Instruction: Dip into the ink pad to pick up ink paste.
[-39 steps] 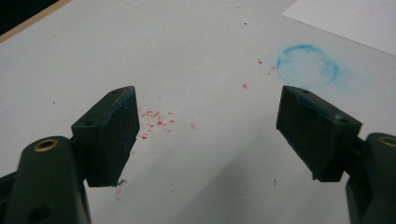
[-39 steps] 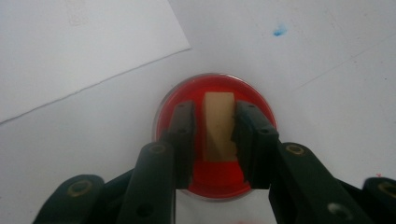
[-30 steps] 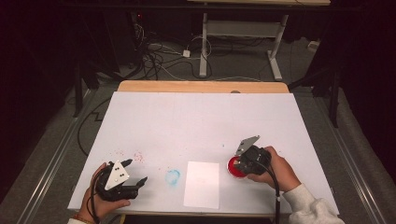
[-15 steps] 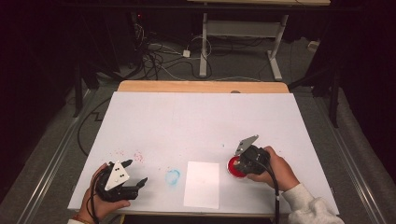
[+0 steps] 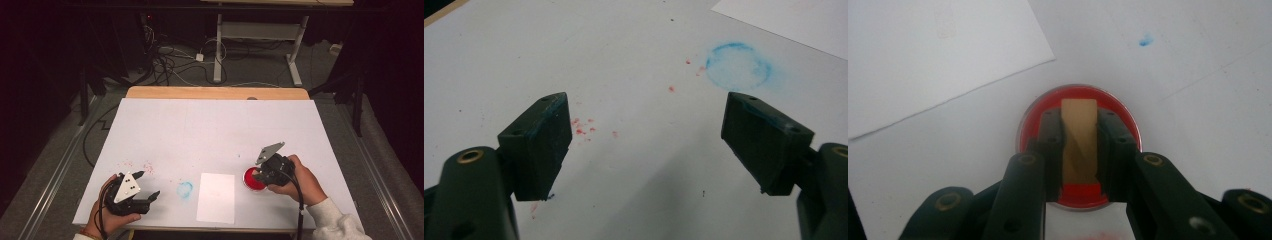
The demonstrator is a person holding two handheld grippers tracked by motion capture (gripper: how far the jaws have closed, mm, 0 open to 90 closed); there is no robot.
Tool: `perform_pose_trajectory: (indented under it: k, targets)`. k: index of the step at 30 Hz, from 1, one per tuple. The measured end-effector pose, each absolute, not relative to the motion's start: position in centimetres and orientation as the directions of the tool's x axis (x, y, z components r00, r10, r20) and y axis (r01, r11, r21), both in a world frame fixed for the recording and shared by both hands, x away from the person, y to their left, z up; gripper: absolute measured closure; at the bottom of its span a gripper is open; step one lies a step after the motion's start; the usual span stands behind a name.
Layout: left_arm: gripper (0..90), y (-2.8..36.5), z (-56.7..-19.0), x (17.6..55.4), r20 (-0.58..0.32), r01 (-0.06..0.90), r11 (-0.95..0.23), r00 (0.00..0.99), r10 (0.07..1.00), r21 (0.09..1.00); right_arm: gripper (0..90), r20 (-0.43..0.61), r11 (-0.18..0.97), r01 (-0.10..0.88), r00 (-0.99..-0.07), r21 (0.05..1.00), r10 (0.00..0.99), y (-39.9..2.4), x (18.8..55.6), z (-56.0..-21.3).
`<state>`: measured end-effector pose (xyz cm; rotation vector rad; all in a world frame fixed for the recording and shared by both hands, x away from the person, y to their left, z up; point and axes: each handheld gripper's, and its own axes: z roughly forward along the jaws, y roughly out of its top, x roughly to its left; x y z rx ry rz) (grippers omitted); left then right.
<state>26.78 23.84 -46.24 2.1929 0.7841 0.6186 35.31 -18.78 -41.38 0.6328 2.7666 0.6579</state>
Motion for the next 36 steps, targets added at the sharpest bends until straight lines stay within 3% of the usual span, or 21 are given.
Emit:
perform_pose_trajectory:
  k: [20, 36]
  targets:
    - [18.6, 23.8, -46.1, 27.0, 0.200, 0.331, -0.561, 0.702, 0.684, 0.758, 75.6, -0.120, 0.825, 0.332, -0.896, 0.458, 0.427, -18.6, 34.8, -39.3]
    - [17.2, 23.8, -46.2, 26.9, 0.198, 0.339, -0.564, 0.701, 0.685, 0.753, 75.6, -0.127, 0.850, 0.344, -0.897, 0.399, 0.423, -18.3, 35.3, -41.0]
